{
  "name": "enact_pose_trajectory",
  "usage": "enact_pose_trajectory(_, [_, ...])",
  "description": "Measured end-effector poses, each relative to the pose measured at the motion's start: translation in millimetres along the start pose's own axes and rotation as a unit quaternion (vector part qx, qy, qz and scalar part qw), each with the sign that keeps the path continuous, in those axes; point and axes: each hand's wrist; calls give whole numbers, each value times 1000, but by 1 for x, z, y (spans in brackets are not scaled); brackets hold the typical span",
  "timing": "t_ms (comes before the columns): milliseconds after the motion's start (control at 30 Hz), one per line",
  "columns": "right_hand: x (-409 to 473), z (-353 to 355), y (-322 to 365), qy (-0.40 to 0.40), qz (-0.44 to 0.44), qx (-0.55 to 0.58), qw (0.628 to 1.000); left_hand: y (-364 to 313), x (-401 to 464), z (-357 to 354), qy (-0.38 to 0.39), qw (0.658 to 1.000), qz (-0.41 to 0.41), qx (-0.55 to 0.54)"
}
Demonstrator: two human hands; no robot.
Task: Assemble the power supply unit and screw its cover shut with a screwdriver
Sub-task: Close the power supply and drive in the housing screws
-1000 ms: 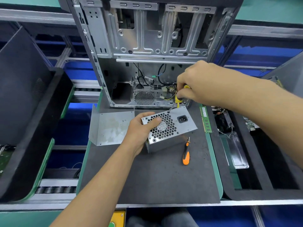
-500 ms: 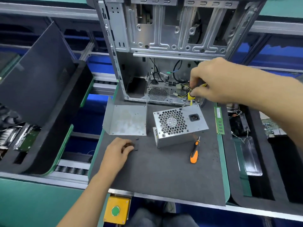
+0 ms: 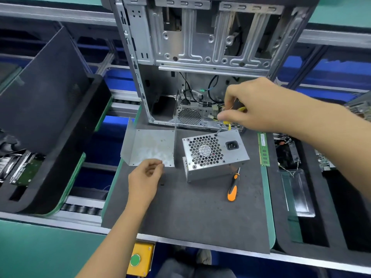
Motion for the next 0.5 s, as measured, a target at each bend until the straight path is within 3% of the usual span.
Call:
enact_pose_trajectory(67, [2, 0, -1, 14, 8, 32, 999, -26, 0, -3, 4, 988, 21, -154])
enact_pose_trajectory(200, [3, -1, -4, -43, -35, 15, 998, -72, 1, -17, 76, 953, 31, -291])
enact_pose_trajectory(300, [-2, -10, -7, -112, -42, 59, 991, -93, -7, -31, 109, 956, 11, -273])
enact_pose_trajectory(400, [-10, -20, -9, -200, -30, 132, 970, -103, -17, -44, 90, 973, -34, -209])
enact_pose_trajectory(500, [-11, -21, -11, -377, -38, 229, 897, -101, -20, -52, 41, 977, -26, -209])
Point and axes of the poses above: each hand's wrist, its own x-axis towards the middle knuckle, its own z-axis out of the back of the hand, y = z × x, and after that the axes turned 14 degrees about x, right-handed
